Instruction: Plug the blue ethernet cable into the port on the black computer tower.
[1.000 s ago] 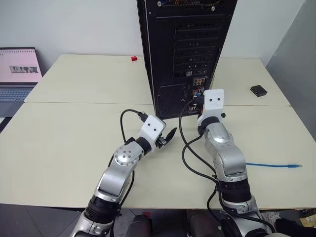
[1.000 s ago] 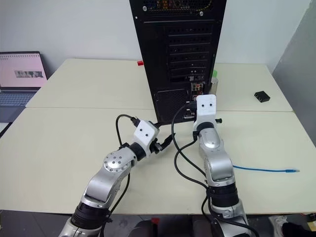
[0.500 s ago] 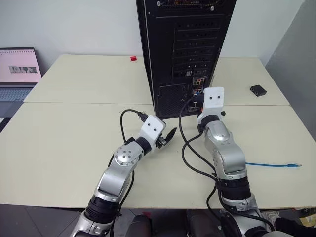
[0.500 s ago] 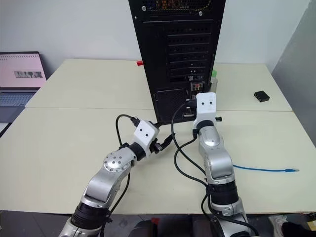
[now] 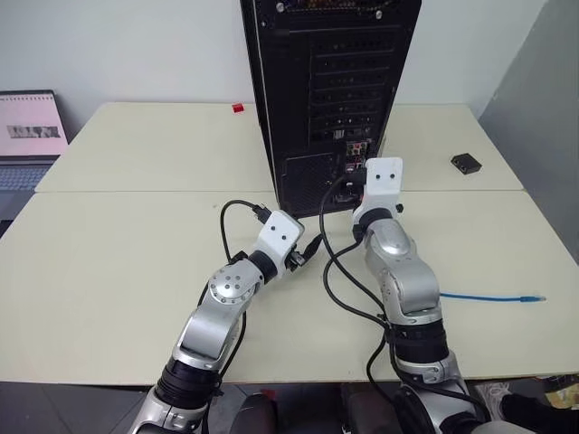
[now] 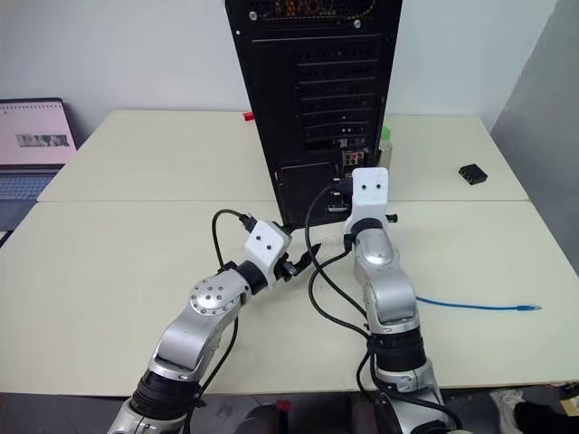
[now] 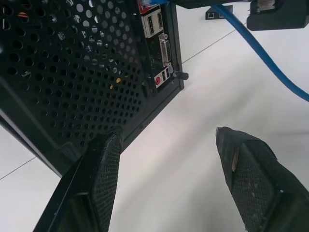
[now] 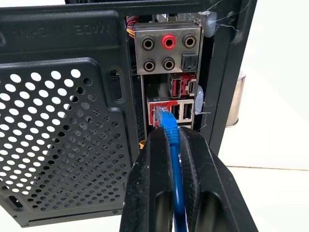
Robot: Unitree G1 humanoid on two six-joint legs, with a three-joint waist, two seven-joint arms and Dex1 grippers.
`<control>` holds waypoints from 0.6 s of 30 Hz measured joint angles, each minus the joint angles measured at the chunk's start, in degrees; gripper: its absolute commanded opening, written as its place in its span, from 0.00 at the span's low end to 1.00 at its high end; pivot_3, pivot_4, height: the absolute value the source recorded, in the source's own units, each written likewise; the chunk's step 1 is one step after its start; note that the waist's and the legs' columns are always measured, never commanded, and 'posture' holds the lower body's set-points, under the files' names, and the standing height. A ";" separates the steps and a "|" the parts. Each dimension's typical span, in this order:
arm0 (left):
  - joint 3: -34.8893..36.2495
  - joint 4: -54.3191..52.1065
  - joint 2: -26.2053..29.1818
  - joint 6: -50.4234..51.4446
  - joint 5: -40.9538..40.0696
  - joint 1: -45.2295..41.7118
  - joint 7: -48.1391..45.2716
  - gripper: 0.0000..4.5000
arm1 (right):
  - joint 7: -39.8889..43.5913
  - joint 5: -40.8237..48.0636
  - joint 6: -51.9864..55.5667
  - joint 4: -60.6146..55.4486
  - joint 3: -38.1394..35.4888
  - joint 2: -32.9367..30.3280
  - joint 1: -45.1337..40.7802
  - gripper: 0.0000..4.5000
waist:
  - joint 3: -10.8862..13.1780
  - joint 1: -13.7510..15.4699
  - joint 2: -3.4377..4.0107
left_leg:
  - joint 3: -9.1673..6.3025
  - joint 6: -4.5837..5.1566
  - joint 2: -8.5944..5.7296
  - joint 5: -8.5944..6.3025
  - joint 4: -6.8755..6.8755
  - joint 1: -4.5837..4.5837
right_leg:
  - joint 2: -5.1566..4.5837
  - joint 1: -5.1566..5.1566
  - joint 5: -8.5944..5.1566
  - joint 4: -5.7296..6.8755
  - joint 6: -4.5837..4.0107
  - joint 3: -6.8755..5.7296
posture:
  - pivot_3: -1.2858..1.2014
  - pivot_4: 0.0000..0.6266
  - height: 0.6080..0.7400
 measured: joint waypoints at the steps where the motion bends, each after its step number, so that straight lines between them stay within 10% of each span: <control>1: 0.00 0.00 0.00 0.00 0.00 0.00 0.01 0.72 | 0.01 0.00 -0.15 0.17 0.01 0.00 -0.05 0.00 | 0.00 0.00 0.00 | 0.00 0.00 0.00 0.00 0.00 0.00 | 0.00 0.00 0.00 0.00 0.00 0.00 | 0.52 0.24 1.00; 18: 0.32 0.00 -0.04 0.00 0.04 0.34 0.12 0.72 | 1.54 -0.01 -3.79 5.40 1.04 -0.48 -2.16 0.00 | 0.00 -1.47 0.00 | 0.07 0.01 0.04 0.00 0.01 0.05 | 0.03 0.00 0.00 0.03 0.00 0.11 | 0.52 0.24 1.00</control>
